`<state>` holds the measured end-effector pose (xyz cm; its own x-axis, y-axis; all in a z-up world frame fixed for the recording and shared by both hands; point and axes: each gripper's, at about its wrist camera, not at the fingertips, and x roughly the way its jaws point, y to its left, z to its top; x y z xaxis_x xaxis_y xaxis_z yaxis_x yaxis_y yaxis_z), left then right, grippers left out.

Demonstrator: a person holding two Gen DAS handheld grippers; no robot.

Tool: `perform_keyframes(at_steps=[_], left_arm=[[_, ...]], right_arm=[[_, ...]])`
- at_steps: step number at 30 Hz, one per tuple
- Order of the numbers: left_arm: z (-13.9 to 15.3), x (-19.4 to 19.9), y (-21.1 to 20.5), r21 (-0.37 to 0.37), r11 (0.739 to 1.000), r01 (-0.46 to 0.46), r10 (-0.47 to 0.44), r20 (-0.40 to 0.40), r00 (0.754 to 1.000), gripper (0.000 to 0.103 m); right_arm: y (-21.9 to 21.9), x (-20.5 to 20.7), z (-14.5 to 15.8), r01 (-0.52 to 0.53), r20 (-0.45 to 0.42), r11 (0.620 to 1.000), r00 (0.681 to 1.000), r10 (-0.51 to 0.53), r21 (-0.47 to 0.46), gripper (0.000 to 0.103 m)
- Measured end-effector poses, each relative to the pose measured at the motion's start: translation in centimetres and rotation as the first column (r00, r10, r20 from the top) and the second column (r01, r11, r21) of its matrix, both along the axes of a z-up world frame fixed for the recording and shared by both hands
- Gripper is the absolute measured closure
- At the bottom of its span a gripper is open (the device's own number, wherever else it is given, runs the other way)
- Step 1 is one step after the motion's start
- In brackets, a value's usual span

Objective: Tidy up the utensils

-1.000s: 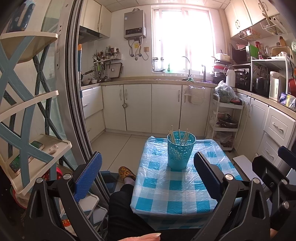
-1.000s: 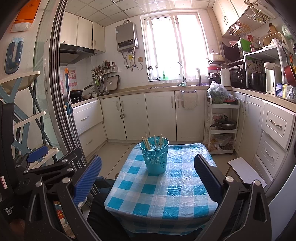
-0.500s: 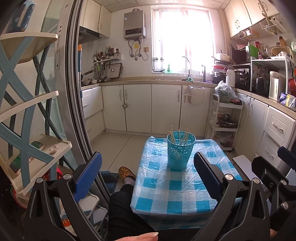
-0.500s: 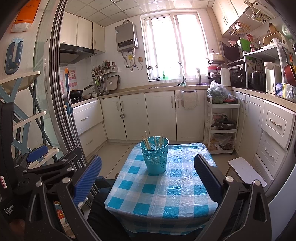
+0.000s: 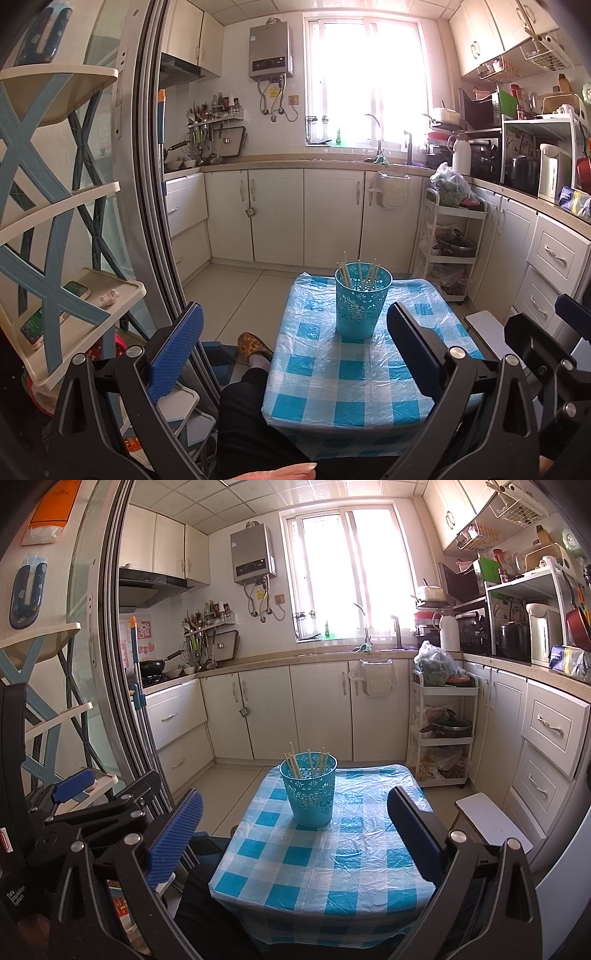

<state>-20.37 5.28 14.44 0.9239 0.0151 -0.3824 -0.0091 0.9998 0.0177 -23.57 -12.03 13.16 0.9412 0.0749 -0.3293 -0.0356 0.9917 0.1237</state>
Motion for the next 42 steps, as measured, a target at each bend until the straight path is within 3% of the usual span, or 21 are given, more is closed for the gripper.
perform_keyframes(at_steps=[25,32,42], left_arm=[[-0.01,0.25,-0.06,-0.001,1.000,0.002,-0.002,-0.003,1.000,0.008],[0.07,-0.29,0.05,0.003,1.000,-0.009,0.008,0.053,0.999,0.007],[-0.74,0.43,-0.36,0.009,0.999,0.034,-0.034,-0.001,0.999,0.008]], right_arm=[[0.25,-0.19,-0.07,-0.001,0.000,1.000,1.000,0.001,-0.002,0.007],[0.26,-0.24,-0.06,0.000,0.001,1.000,1.000,0.000,-0.001,0.007],[0.10,-0.23,-0.06,-0.004,0.001,1.000,1.000,0.004,-0.003,0.007]])
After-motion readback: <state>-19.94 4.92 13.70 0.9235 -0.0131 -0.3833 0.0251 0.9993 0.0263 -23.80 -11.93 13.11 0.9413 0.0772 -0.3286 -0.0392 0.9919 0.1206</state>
